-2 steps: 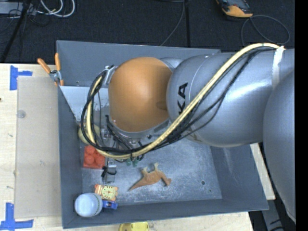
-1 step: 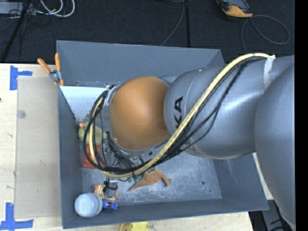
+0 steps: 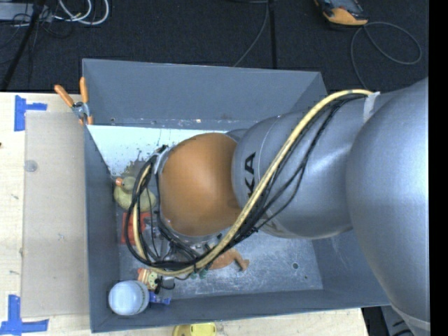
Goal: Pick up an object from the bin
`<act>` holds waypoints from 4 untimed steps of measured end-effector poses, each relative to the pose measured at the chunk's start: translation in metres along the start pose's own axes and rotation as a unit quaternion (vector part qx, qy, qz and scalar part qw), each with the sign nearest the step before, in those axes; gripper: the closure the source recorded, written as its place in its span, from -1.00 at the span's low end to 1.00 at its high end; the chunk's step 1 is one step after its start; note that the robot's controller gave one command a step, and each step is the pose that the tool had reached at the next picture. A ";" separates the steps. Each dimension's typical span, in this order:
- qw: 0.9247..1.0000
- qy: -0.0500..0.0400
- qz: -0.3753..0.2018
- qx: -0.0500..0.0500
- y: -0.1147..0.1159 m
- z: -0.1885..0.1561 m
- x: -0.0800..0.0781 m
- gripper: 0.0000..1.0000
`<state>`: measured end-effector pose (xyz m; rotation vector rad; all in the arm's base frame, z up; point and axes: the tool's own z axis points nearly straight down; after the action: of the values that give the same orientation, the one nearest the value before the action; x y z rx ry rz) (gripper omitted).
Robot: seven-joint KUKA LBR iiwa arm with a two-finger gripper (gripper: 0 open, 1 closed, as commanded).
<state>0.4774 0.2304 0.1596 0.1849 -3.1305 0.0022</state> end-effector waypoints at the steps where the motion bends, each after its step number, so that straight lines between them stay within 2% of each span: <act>1: 0.997 -0.002 -0.078 0.000 0.005 0.054 -0.005 -1.00; 2: 0.972 -0.008 -0.234 -0.003 -0.018 0.085 0.000 1.00; 3: 0.972 -0.008 -0.233 -0.003 -0.017 0.085 0.000 1.00; 4: 0.970 -0.003 -0.242 -0.001 -0.022 0.046 0.005 1.00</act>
Offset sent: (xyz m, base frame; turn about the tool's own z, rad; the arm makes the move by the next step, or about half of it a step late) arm -0.0024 -0.0207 -0.0896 -0.4783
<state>0.4749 0.2076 0.1140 0.9391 -2.9980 -0.0044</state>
